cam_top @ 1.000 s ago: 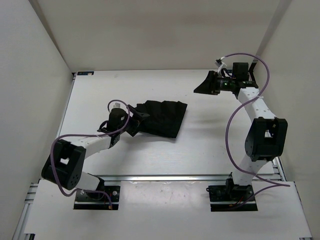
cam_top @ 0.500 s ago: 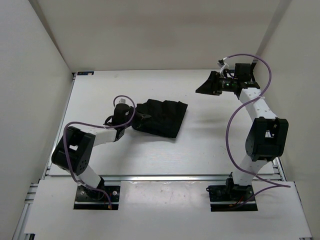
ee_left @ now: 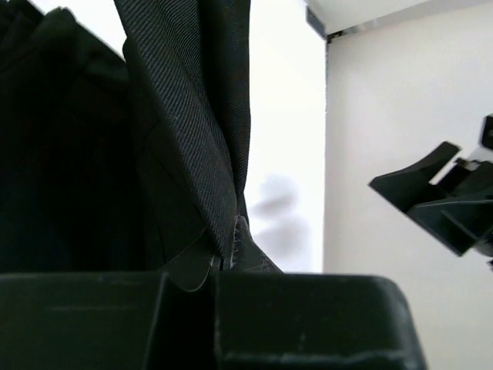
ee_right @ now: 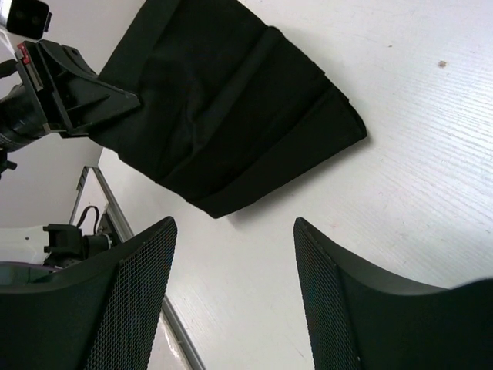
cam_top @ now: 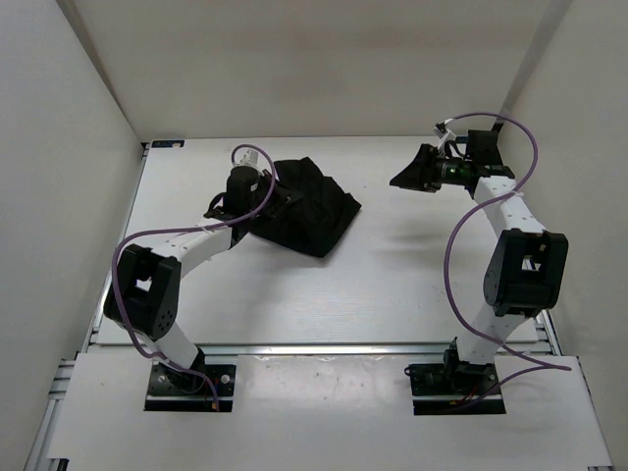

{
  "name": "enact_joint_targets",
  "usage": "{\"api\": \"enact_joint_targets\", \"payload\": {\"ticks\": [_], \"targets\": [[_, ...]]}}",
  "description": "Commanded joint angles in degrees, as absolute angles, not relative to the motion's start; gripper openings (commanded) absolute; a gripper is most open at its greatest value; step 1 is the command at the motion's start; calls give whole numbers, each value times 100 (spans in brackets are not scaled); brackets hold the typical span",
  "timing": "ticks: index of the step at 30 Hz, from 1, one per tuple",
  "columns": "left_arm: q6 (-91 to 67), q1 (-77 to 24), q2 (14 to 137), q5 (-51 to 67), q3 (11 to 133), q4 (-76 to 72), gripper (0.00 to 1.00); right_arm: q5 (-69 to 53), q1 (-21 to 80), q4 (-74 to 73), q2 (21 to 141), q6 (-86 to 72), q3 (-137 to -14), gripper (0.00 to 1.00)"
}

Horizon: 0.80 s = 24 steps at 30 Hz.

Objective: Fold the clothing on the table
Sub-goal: Fold the skirt

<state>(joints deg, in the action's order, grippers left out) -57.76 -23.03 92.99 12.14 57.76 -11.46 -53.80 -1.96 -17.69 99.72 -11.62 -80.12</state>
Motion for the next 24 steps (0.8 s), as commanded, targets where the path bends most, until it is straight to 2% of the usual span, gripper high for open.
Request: {"api": "enact_joint_targets", "payload": {"ticks": [1, 3, 4, 7, 11, 13, 15, 17, 19, 20, 21, 22, 23, 24], "targets": [[-5300, -2216, 9053, 1125, 5697, -851, 0, -5537, -246, -1608, 9659, -1143, -7989, 67], [-5387, -2040, 9009, 1160, 5425, -1079, 1, -5537, -290, -1704, 9677, -1090, -7954, 68], [-5440, -1848, 8974, 1143, 5179, -1290, 8, -5476, -281, -1705, 9651, -1064, -7980, 68], [-5669, -1172, 9139, 1178, 4563, -1774, 43, -5537, -334, -1775, 9615, -1020, -7945, 68], [-5380, -336, 9343, 1231, 4832, -1583, 56, -5669, -369, -1837, 9563, -985, -7849, 68], [-5265, -168, 9273, 1196, 5193, -1390, 74, -5695, -395, -1829, 9545, -1028, -7796, 68], [-5195, -123, 9150, 1178, 5597, -1204, 98, -5695, -439, -1750, 9501, -1011, -7665, 68], [-5220, -271, 8922, 1169, 5817, -1213, 99, -5739, -457, -1697, 9466, -1072, -7620, 68], [-5456, -561, 8833, 1352, 5897, -1501, 90, -5713, -422, -1740, 9431, -1072, -7559, 69], [-5589, -789, 8920, 1658, 5941, -1755, 74, -5713, -439, -1705, 9413, -1029, -7532, 68], [-5781, -974, 9008, 1861, 5959, -1880, 45, -5722, -422, -1679, 9422, -1020, -7489, 68], [-5983, -1132, 9183, 2246, 5968, -2159, 5, -5730, -431, -1661, 9404, -1020, -7462, 68], [-6046, -1290, 9385, 2520, 6020, -2188, 0, -5713, -422, -1705, 9396, -1011, -7384, 68], [-5977, -1475, 9535, 2679, 6073, -2145, 0, -5722, -396, -1670, 9404, -1011, -7444, 68]]}}
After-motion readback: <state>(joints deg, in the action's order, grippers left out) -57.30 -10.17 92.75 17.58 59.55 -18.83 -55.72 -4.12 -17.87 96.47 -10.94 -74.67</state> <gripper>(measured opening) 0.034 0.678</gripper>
